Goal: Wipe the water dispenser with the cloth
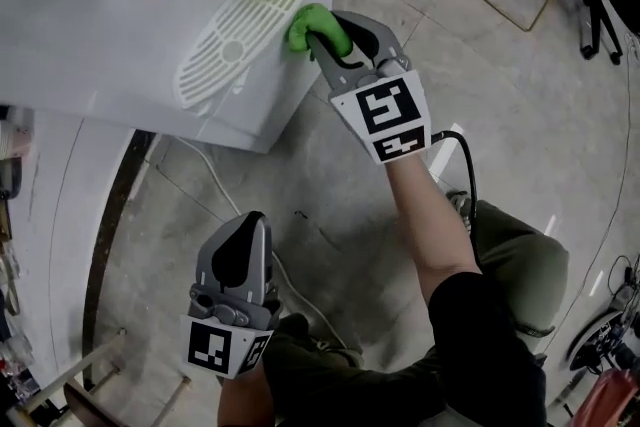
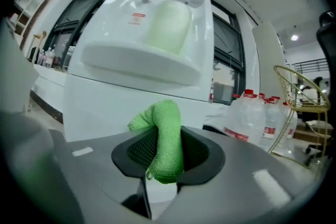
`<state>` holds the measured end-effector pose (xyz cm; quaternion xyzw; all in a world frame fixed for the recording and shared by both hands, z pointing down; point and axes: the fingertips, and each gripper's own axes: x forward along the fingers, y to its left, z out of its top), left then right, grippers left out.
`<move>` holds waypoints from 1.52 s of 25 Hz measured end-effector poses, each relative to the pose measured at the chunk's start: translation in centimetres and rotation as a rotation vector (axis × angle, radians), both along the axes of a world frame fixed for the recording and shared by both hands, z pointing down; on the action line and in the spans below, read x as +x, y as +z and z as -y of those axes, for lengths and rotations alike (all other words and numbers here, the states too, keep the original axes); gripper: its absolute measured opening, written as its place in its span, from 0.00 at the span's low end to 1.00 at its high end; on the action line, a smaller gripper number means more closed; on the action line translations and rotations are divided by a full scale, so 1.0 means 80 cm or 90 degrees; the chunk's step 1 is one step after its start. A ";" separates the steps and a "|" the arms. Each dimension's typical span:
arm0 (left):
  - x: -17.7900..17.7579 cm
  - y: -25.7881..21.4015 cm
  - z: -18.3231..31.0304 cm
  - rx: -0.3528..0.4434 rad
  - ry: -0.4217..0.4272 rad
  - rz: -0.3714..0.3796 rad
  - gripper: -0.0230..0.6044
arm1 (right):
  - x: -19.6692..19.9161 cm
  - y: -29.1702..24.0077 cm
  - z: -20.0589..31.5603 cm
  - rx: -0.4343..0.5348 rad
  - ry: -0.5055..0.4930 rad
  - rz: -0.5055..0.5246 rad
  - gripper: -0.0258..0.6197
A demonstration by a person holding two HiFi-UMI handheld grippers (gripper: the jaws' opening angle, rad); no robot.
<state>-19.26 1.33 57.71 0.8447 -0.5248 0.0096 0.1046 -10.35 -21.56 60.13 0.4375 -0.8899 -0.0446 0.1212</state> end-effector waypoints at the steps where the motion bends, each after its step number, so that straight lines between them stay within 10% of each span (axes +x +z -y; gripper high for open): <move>1: -0.003 0.000 -0.003 -0.003 0.000 -0.006 0.04 | 0.010 0.002 0.014 -0.006 0.018 -0.005 0.23; 16: -0.036 -0.006 -0.019 0.009 -0.042 -0.003 0.04 | 0.078 0.011 0.074 -0.041 0.216 0.008 0.22; 26: -0.020 0.006 0.002 0.010 -0.036 0.009 0.04 | -0.013 0.069 -0.116 -0.108 0.112 0.144 0.22; 38: -0.014 0.004 -0.003 0.007 -0.019 0.025 0.04 | -0.120 0.094 -0.173 -0.080 -0.007 0.026 0.22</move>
